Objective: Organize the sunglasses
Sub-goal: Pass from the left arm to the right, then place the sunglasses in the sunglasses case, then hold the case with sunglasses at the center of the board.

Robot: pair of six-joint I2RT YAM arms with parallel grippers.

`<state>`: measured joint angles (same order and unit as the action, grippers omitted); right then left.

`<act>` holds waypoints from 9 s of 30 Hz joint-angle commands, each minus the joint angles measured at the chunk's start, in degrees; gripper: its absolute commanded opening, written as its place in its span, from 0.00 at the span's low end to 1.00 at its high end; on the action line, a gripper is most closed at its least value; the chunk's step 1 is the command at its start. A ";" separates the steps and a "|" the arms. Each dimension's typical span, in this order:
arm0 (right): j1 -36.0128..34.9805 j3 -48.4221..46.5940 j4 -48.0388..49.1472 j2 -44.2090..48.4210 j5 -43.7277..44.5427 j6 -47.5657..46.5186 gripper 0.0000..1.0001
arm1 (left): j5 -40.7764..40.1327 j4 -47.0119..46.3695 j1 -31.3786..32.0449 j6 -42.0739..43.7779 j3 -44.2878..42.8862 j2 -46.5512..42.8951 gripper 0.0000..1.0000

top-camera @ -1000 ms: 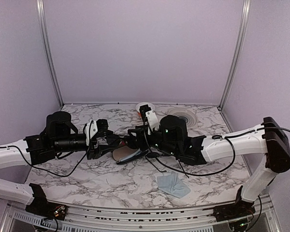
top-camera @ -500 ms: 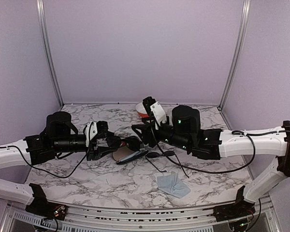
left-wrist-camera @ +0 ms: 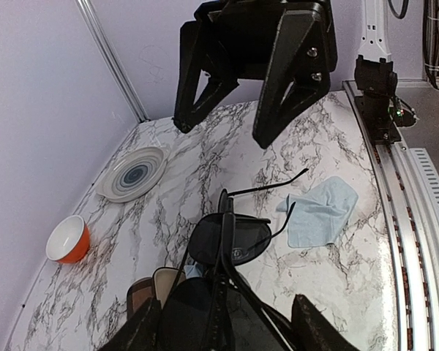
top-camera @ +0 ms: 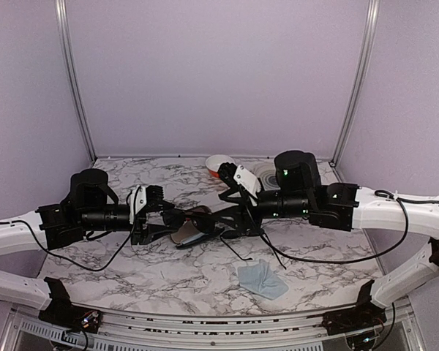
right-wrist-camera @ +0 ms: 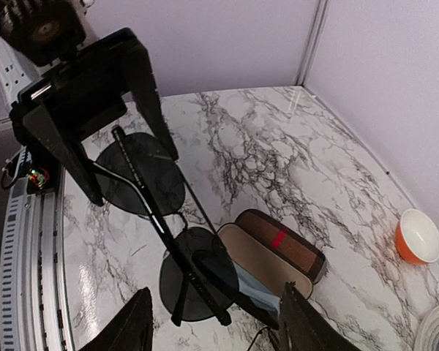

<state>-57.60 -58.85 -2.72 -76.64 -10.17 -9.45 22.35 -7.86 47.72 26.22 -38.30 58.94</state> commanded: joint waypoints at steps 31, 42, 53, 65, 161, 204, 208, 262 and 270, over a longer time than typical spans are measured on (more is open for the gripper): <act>-3.83 -11.77 -4.84 -13.57 -2.85 -8.02 0.27 | 3.32 0.39 -0.09 0.67 -0.21 0.55 0.49; -3.91 -11.26 -4.51 -13.91 -2.75 -8.56 0.07 | 2.76 0.39 -0.09 0.84 -0.02 0.47 0.50; -3.92 -8.66 -3.78 -12.16 -0.08 -8.48 0.03 | -0.95 0.39 -0.09 0.74 0.55 -1.02 0.93; 3.49 -9.30 -8.02 -9.91 -4.40 -17.37 0.02 | -16.69 13.80 0.61 -11.04 -4.76 -3.66 0.99; 9.05 -36.73 -30.78 -44.14 -4.48 -54.09 0.00 | -33.87 10.45 0.53 -7.41 7.54 -14.46 0.99; 5.59 -29.95 -26.95 -45.19 5.04 -53.45 0.00 | -32.92 10.49 0.50 -7.27 7.72 -14.02 0.99; 5.57 -29.86 -26.94 -44.68 6.95 -53.30 0.00 | -32.99 10.49 0.48 -7.24 7.72 -13.89 0.99; 3.33 -15.13 -9.78 -33.79 4.99 -48.73 0.23 | -21.52 -12.58 0.53 -9.89 0.73 19.89 0.86; 3.29 -13.38 -8.77 -33.02 4.65 -49.06 0.23 | -22.37 -12.62 -1.28 -2.71 -1.30 25.99 0.86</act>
<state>-53.78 -73.06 -12.53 -111.35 -4.86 -58.52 -0.01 -18.65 48.01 18.87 -37.50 82.43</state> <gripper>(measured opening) 0.232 0.870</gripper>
